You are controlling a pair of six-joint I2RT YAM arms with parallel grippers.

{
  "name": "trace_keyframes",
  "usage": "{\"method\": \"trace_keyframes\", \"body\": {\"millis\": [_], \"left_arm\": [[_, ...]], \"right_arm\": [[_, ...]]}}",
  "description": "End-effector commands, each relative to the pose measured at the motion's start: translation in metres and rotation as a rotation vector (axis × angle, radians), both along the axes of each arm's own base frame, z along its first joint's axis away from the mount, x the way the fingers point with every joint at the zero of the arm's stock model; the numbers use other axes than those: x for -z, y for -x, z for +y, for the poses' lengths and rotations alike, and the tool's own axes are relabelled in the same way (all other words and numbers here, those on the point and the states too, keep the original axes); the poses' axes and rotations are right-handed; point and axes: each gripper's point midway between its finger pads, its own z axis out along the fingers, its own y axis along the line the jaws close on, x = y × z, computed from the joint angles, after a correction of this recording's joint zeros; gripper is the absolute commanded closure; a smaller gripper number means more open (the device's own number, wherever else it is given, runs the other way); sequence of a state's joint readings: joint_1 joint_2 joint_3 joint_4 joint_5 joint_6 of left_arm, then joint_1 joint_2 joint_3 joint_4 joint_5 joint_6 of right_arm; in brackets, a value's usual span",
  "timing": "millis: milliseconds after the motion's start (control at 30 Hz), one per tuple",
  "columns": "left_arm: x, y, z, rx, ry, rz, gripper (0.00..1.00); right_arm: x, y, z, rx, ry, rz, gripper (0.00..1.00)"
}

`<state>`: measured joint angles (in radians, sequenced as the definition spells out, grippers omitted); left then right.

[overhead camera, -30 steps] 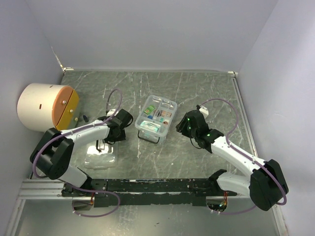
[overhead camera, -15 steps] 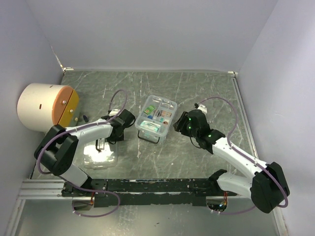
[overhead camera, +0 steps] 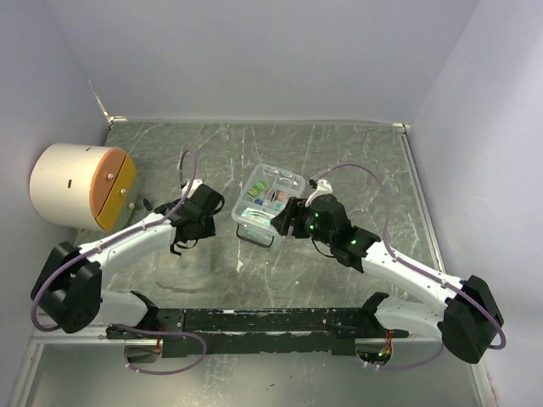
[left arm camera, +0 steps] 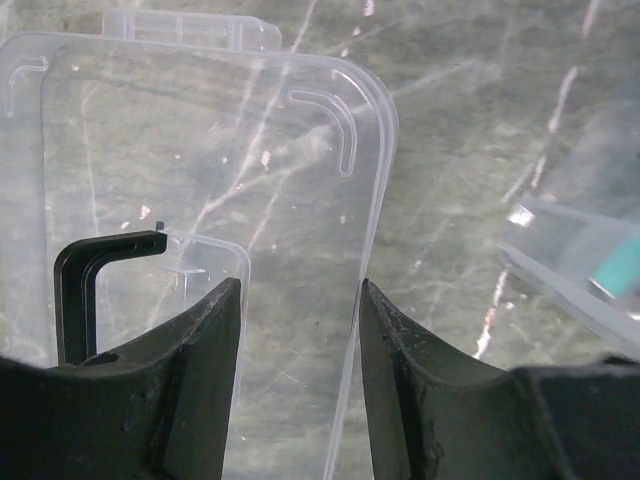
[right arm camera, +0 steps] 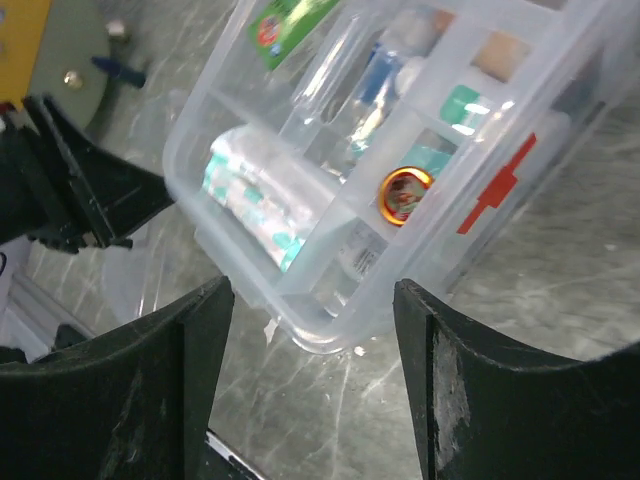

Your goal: Organize the medicine kit

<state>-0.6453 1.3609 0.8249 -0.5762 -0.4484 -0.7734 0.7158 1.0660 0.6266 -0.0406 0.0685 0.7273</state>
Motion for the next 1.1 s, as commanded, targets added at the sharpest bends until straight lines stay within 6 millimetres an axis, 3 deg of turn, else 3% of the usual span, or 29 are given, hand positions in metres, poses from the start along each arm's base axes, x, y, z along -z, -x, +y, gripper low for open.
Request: {"method": "trace_keyframes", "body": {"millis": [0,200,433,667,867,1067], "left_arm": [[-0.014,-0.002,-0.023,0.051,0.131,-0.037,0.56],[-0.032,-0.002,-0.029,0.069,0.199,-0.069,0.56],[-0.043,-0.002,-0.027,0.062,0.231,-0.093,0.56],[-0.058,-0.003,-0.024,0.041,0.27,-0.125,0.56],[-0.068,0.001,-0.007,-0.041,0.271,-0.175,0.56],[-0.074,0.006,0.001,-0.084,0.295,-0.208,0.56]], "right_arm": [[-0.029,0.014,0.044,-0.145,-0.089,-0.064,0.34],[-0.03,0.055,0.098,-0.265,-0.163,-0.024,0.34],[-0.033,0.052,0.087,-0.107,-0.101,-0.06,0.34],[-0.038,0.073,0.124,-0.271,-0.11,-0.054,0.37],[-0.036,0.091,0.16,-0.387,-0.163,-0.012,0.37],[-0.017,0.086,0.178,-0.364,-0.131,0.038,0.37]]}}
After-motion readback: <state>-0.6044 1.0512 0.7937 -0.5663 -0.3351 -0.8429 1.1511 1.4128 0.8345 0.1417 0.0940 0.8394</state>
